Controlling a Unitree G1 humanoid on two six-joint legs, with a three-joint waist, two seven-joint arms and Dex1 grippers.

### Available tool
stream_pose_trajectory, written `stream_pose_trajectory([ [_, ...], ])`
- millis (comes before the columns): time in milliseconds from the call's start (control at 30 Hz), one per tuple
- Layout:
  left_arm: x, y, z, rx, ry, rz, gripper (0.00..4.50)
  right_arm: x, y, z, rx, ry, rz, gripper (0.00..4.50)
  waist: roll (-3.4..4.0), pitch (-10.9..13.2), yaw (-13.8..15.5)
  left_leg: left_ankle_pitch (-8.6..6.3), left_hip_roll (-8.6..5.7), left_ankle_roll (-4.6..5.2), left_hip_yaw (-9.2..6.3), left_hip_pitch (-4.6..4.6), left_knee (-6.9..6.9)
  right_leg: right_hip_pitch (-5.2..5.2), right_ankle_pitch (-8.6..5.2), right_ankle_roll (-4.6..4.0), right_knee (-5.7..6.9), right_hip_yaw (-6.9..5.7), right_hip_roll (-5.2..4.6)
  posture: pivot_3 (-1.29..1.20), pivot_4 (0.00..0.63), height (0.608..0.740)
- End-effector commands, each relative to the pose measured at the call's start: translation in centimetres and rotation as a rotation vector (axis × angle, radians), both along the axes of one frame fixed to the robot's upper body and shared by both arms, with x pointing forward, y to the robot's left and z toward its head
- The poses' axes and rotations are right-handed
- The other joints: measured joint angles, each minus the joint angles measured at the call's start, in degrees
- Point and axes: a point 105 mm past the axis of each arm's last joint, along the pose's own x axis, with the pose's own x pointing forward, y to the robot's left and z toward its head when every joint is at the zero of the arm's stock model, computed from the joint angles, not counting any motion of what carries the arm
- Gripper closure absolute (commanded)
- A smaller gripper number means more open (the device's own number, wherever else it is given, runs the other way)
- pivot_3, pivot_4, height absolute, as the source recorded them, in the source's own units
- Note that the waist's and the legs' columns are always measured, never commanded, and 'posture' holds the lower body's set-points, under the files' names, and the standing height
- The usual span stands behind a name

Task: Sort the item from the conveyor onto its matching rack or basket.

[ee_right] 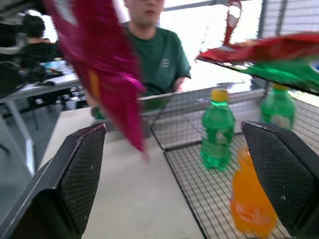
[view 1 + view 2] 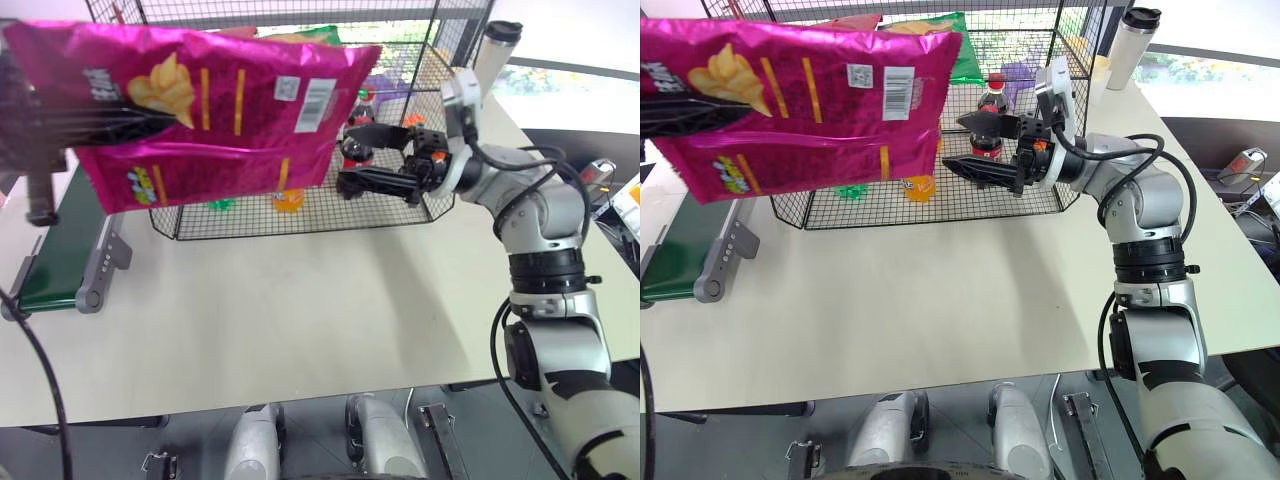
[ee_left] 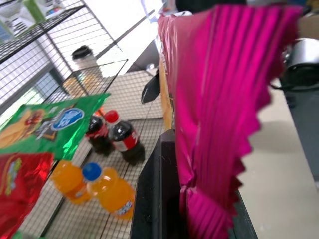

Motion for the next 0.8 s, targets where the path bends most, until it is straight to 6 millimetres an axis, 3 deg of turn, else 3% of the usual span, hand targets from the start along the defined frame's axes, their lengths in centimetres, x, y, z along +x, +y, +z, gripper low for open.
stream_pose_trajectory([
  [33,-0.3,-0.5,1.0,-0.006,-0.055,-0.041,4.46,-1.4,1.0,1.9,0.059,-0.037,0.105,0.00,0.00,0.0,0.0,0.00,-0.01,0.00,0.01,0.00,0.01,0.00,0.02,0.04,0.00,0.01,0.00,0.00,0.150,0.740],
  [233,0.9,-0.8,-0.2,0.019,-0.031,-0.045,4.46,-3.2,2.6,3.8,0.150,-0.018,0.254,0.00,0.00,0.0,0.0,0.01,0.00,0.00,0.00,0.02,0.03,0.00,0.03,0.05,0.03,0.01,0.00,0.00,0.150,0.740],
  [267,1.1,-0.8,-0.4,0.023,-0.027,-0.042,4.50,-3.5,2.6,4.1,0.168,-0.010,0.274,0.26,0.00,0.0,0.0,0.01,0.00,0.00,0.00,0.02,0.03,0.00,0.03,0.05,0.03,0.01,0.00,0.00,0.150,0.740],
  [333,1.2,-0.7,-0.5,0.019,-0.024,-0.042,4.50,-4.0,2.8,4.3,0.174,-0.006,0.297,0.83,0.00,0.0,0.0,0.01,0.00,0.00,0.00,0.01,0.02,0.00,0.03,0.05,0.03,0.01,0.00,0.00,0.150,0.740],
  [567,1.5,-0.6,-0.5,-0.003,-0.024,-0.044,4.50,-4.5,3.4,3.2,0.132,0.000,0.293,4.46,0.00,0.0,0.1,0.01,0.00,0.01,-0.01,0.01,0.04,0.03,0.03,0.05,0.01,0.01,-0.01,0.00,0.150,0.740],
  [800,2.2,0.1,-0.7,-0.026,-0.006,-0.004,4.50,-4.3,3.3,3.3,0.123,-0.015,0.245,4.46,0.00,0.0,0.1,0.01,-0.01,0.00,-0.01,0.01,0.04,0.03,0.03,0.05,0.01,0.01,-0.01,0.00,0.150,0.740],
])
